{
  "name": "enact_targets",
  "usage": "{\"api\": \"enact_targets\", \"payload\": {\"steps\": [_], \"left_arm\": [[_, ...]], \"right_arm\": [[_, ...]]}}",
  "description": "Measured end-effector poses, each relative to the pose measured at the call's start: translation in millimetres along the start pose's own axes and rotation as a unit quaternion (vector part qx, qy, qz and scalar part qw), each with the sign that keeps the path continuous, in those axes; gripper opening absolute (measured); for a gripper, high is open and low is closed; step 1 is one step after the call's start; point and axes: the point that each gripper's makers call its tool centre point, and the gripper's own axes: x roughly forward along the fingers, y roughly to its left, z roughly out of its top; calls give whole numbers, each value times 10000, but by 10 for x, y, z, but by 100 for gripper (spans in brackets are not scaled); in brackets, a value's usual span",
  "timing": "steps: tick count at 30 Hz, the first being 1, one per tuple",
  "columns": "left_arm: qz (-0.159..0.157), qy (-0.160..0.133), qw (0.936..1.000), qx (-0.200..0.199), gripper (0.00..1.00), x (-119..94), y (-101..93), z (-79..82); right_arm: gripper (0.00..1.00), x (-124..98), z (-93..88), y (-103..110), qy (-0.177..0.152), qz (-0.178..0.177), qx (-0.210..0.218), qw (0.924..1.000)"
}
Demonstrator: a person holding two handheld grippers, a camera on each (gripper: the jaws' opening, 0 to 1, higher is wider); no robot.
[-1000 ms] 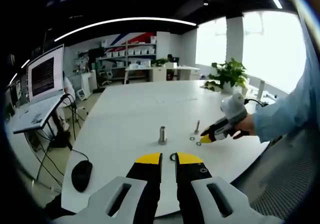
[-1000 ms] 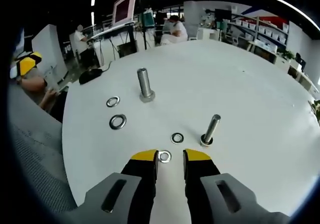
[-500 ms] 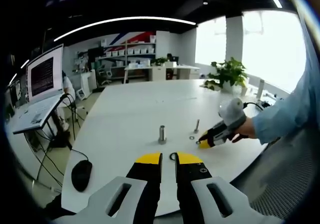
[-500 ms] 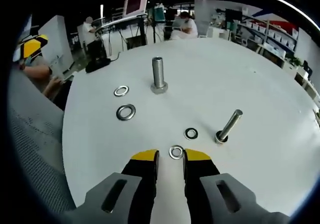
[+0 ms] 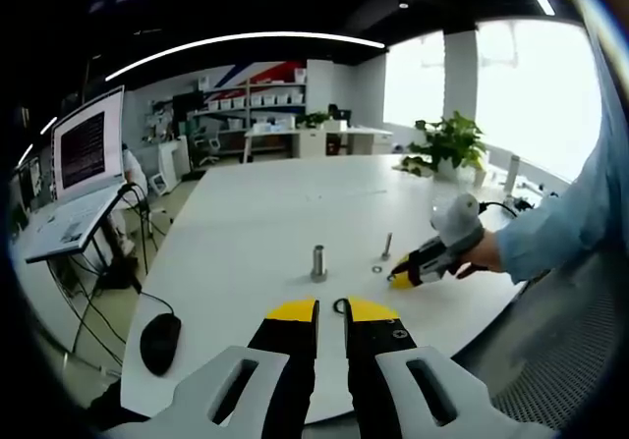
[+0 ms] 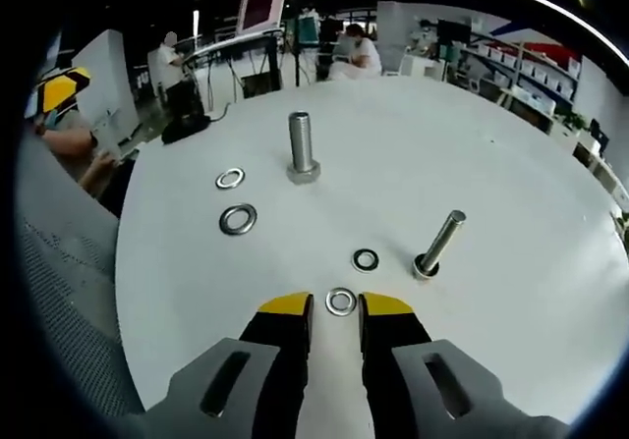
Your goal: Place the washer onto the threaded stud by aligning its center hole with the stud, sliding it down to the base, and recovering from edge contact or off-axis alignment until the washer reaches the visible bottom stop.
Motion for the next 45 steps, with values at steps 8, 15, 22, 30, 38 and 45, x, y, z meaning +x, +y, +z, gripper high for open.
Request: {"api": "enact_targets", "payload": {"steps": [8,15,22,30,38,45], "left_arm": [[4,-5,10000,-4,8,-1,1,3],[5,-12,10000,-3,8,-3,0,6],[11,-23,10000,-11,8,-6,1,10],[16,-26,10000,-13,8,-8,4,13],[18,-24,10000,-13,8,-7,5,13],[9,-9,10000,-5,8,-5,0,10]], "right_arm": [[15,-8,-9,-50,-62,-44,47,10000],[14,-9,-3,-54,-80,-67,19,9999],[14,-70,136,-112,-268,-149,5,9995],[14,-223,390,-297,-624,-433,29,9971],[14,-339,560,-482,-891,-678,120,9936],[14,-351,594,-619,-874,-834,126,9926]]}}
